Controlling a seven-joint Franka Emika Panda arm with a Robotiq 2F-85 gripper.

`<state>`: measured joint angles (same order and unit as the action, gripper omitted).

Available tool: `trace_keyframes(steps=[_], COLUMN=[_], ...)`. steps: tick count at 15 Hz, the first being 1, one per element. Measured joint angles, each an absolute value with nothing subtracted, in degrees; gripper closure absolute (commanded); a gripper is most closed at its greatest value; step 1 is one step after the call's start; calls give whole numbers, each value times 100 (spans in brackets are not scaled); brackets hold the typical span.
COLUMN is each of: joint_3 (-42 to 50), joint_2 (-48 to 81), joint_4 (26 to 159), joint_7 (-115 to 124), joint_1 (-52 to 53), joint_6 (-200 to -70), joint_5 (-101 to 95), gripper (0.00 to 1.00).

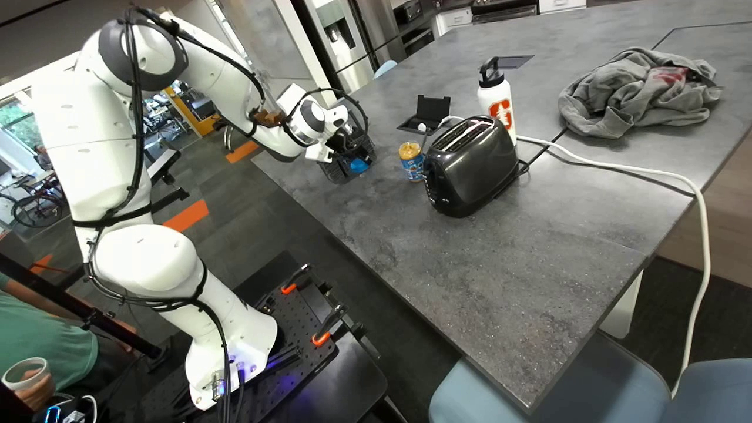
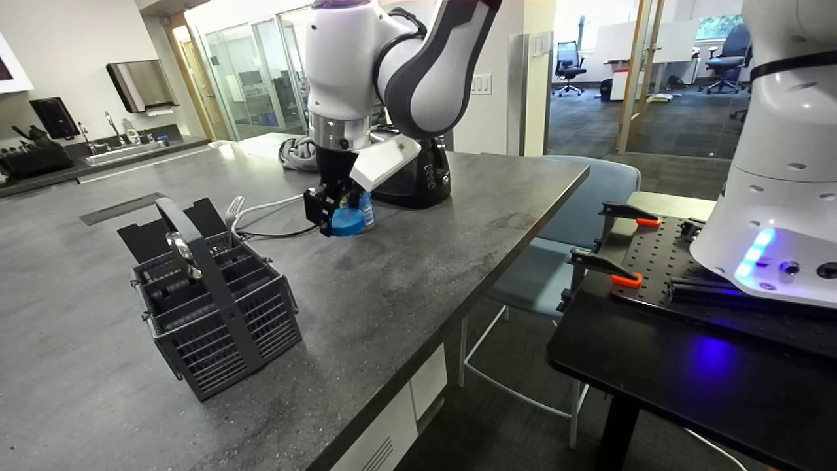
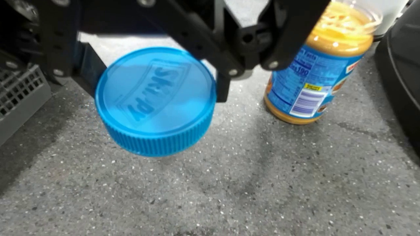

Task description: Uncover the jar and put the lid on the table

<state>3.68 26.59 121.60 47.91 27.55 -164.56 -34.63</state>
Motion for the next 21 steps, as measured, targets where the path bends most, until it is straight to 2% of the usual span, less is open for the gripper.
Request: trace_keyframes(steps=[11,12,14,21], joint_3=[650,701,781,1106], joint_2=[3874,3930,4005,3925], joint_4=[11267,11222,11160,11151], joint_7=[4853,4845,4832,4628], joint_1=[2953,3014,3133,3541], joint_6=[-16658,-16662,-16667,-16690], joint_5=[-3348,-3261,-3073,-2554], gripper=[45,5,0,0])
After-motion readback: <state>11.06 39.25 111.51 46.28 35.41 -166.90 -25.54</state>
